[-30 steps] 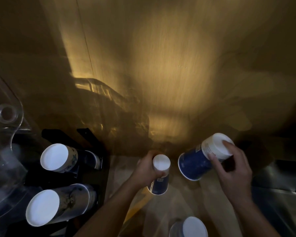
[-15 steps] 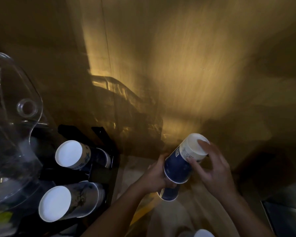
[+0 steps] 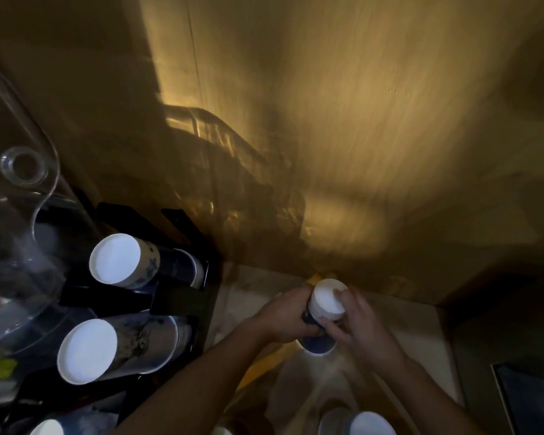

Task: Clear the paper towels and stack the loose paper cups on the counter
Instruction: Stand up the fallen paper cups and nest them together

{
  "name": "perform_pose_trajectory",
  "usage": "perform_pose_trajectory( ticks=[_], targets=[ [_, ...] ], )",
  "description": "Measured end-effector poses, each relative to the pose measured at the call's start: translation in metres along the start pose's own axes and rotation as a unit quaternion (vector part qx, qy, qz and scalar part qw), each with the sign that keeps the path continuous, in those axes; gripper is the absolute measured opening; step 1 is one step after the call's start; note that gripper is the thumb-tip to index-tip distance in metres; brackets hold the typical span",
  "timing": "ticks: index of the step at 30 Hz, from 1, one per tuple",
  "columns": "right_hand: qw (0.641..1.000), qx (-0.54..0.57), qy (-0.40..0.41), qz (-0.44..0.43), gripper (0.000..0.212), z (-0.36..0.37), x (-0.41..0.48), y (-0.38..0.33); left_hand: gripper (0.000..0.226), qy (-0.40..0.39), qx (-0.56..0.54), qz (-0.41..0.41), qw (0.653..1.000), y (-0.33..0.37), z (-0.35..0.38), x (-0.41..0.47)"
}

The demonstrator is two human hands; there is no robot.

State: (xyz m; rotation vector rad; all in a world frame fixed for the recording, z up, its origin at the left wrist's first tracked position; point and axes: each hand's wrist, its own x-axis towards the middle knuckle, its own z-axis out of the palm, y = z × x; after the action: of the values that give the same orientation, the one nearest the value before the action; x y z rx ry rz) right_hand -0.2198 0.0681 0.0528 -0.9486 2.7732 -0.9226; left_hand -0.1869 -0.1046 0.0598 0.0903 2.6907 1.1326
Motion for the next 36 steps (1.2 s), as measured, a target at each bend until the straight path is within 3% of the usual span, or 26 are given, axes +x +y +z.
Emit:
perform_pose_trajectory(
  ticks=[5, 10, 14, 16, 18, 22, 24, 27, 30, 33, 34, 36],
  targets=[
    [0.999, -0.018, -0.028, 0.014, 0.048, -0.009, -0.002, -0.007, 0.066, -0.023, -0.008, -0.016, 1.0, 0.0, 0.0, 0.0],
    [0.994, -0.078, -0.07, 0.023, 0.049, -0.033, 0.001, -0.02, 0.038, -0.024, 0.053, -0.05, 0.997, 0.008, -0.018, -0.008],
    [0.989, -0.148, -0.022, 0.023, 0.048, -0.056, -0.002, -0.046, 0.036, 0.011, 0.004, -0.048, 0.999, 0.013, -0.038, -0.028],
    [0.994, -0.103, 0.031, -0.002, 0.047, -0.066, -0.008, -0.066, 0.035, 0.049, -0.064, -0.069, 0.994, 0.016, -0.047, -0.042],
    [0.998, 0.014, 0.061, -0.022, 0.042, -0.072, -0.019, -0.091, 0.032, 0.082, -0.136, -0.08, 0.984, 0.018, -0.053, -0.06],
    [0.984, 0.18, 0.007, 0.002, 0.011, -0.05, -0.042, -0.13, 0.02, 0.114, -0.235, -0.112, 0.959, 0.02, -0.049, -0.105],
    [0.959, 0.265, -0.075, 0.068, 0.006, -0.023, -0.053, -0.137, 0.011, 0.126, -0.283, -0.159, 0.937, 0.016, -0.04, -0.128],
    [0.916, 0.287, -0.193, 0.202, 0.021, 0.022, -0.075, -0.135, 0.009, 0.165, -0.355, -0.244, 0.887, 0.009, -0.018, -0.159],
    [0.815, 0.332, -0.296, 0.37, 0.059, 0.056, -0.101, -0.133, 0.026, 0.198, -0.479, -0.328, 0.789, 0.002, 0.007, -0.185],
    [0.712, 0.407, -0.377, 0.431, 0.078, 0.071, -0.116, -0.134, 0.036, 0.155, -0.598, -0.396, 0.679, 0.002, 0.021, -0.207],
    [0.688, 0.43, -0.388, 0.437, 0.079, 0.073, -0.117, -0.135, 0.038, 0.14, -0.61, -0.416, 0.66, 0.002, 0.026, -0.213],
    [0.657, 0.471, -0.394, 0.438, 0.069, 0.076, -0.12, -0.134, 0.036, 0.12, -0.609, -0.421, 0.662, 0.001, 0.037, -0.225]
  ],
)
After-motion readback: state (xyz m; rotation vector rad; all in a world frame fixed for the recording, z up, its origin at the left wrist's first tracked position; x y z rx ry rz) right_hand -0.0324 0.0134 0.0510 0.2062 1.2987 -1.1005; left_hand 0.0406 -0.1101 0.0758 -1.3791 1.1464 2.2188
